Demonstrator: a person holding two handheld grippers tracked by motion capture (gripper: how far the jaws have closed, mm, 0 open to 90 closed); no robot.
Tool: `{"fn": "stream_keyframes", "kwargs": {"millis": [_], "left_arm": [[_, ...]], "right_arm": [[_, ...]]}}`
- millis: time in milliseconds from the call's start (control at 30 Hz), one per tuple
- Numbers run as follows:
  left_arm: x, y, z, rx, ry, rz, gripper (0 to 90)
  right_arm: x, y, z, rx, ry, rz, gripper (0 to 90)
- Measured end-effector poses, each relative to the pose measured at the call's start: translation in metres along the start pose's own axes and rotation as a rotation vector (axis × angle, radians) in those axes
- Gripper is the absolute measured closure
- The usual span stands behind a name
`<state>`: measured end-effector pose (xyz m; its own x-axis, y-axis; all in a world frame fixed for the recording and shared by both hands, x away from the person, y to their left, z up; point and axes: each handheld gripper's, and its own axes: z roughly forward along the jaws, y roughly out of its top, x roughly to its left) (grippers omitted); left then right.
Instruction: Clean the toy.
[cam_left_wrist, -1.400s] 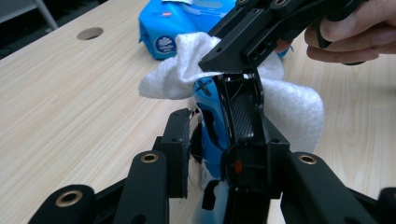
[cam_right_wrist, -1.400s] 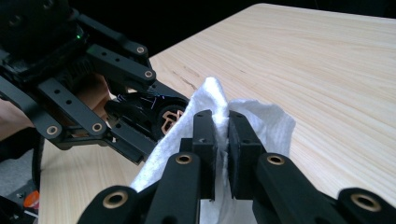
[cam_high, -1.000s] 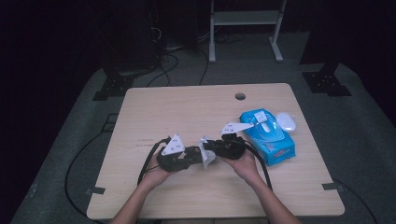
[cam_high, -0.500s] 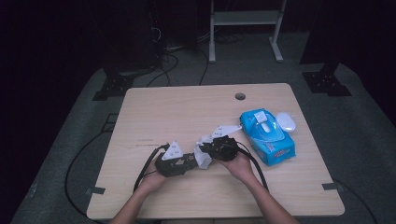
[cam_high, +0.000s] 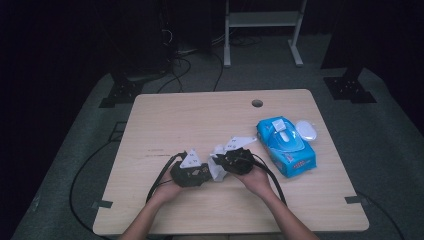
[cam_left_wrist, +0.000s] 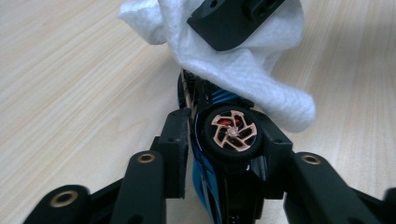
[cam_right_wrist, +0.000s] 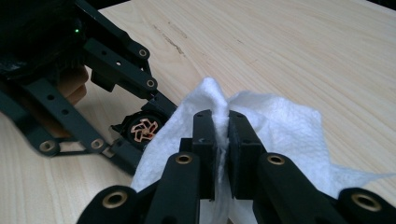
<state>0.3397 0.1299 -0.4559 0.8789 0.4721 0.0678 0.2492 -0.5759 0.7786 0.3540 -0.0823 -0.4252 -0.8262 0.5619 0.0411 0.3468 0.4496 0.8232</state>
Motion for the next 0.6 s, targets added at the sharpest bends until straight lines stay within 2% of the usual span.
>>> {"fn": "stream_keyframes", "kwargs": {"millis": [67,200,333,433,500,600], "left_arm": [[0.000,-0.001,-0.001,-0.008,0.004,-0.002,63.3],[0.001,-0.004,-0.003,-0.010,0.002,0.000,64.7],[0.001,-0.004,-0.003,-0.017,-0.005,-0.011,64.8],[0.002,-0.003,-0.001,-0.019,-0.015,-0.025,64.0],[0.002,-0.003,0.000,-0.013,-0.018,-0.028,63.0],[0.002,-0.003,0.000,-0.012,-0.015,-0.029,63.3]], "right_arm": [[-0.002,-0.001,-0.002,0.004,-0.012,0.000,82.2],[-0.012,-0.003,-0.008,0.010,-0.066,-0.004,82.2],[-0.015,-0.005,-0.011,0.008,-0.080,0.005,82.2],[-0.008,-0.004,-0.008,0.008,-0.059,-0.005,82.2],[-0.003,-0.003,-0.006,0.005,-0.029,-0.014,82.1],[-0.004,-0.004,-0.007,0.006,-0.032,-0.025,82.1]]}}
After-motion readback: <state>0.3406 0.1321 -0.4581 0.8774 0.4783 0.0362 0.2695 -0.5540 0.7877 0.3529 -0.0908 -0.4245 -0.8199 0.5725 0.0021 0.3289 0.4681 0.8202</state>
